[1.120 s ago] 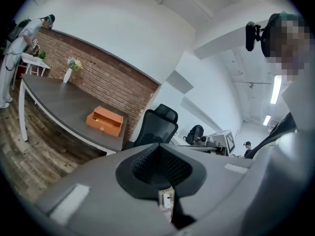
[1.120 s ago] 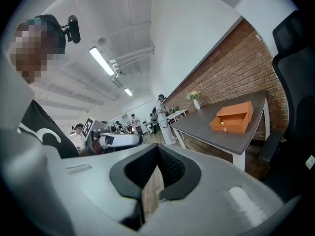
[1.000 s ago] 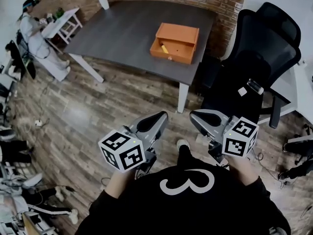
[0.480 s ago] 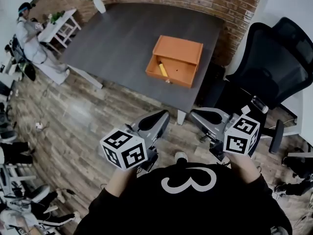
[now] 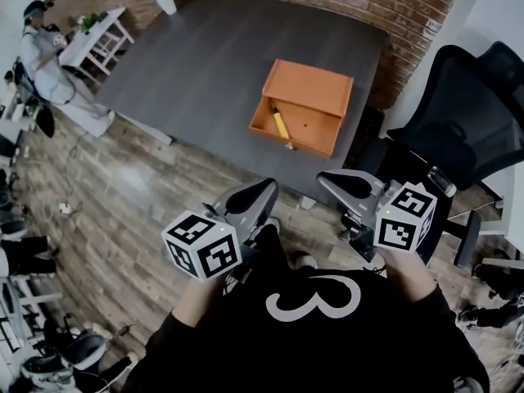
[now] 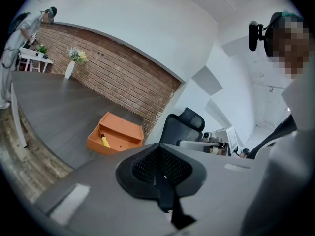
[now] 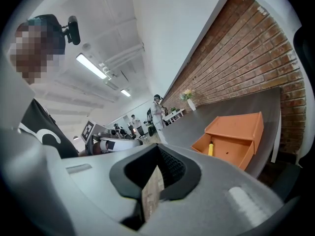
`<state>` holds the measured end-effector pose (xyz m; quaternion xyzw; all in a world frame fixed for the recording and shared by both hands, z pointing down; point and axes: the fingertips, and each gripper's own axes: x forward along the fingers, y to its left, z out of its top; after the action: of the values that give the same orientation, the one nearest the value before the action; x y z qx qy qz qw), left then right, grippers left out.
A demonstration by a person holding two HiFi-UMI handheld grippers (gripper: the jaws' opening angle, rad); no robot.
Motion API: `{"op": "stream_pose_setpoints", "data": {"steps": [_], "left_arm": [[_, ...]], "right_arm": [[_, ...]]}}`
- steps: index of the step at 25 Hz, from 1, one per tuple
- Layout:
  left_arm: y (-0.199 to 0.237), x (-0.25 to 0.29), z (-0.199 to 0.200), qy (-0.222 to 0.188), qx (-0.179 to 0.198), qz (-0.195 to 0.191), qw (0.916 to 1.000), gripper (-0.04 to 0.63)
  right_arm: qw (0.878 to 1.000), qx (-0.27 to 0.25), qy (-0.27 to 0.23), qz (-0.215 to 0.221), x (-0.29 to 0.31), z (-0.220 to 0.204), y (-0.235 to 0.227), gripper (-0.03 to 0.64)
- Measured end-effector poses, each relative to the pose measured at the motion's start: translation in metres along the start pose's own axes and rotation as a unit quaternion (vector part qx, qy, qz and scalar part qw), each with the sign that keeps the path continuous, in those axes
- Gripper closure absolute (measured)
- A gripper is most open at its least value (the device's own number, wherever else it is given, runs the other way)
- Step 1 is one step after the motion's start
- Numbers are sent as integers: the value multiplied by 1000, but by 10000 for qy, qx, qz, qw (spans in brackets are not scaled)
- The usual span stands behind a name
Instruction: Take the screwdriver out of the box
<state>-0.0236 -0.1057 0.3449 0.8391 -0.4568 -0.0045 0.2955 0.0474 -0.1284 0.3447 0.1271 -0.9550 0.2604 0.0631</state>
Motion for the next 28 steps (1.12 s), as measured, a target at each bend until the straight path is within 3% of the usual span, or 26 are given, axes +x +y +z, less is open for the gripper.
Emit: {"op": "stream_pose_setpoints", "data": {"steps": [17, 20, 28], "left_arm": [[123, 56, 64, 602, 9, -431, 9973, 584], [142, 58, 66, 688, -48, -477, 9965, 584], [186, 60, 65, 802, -274, -515, 9951, 584]], "right_arm": [[9954, 385, -128, -871, 96, 42, -93, 612], [9939, 440, -13, -1013, 112, 40, -104, 558], [9907, 321, 517, -1214, 153, 19, -135, 501]]}}
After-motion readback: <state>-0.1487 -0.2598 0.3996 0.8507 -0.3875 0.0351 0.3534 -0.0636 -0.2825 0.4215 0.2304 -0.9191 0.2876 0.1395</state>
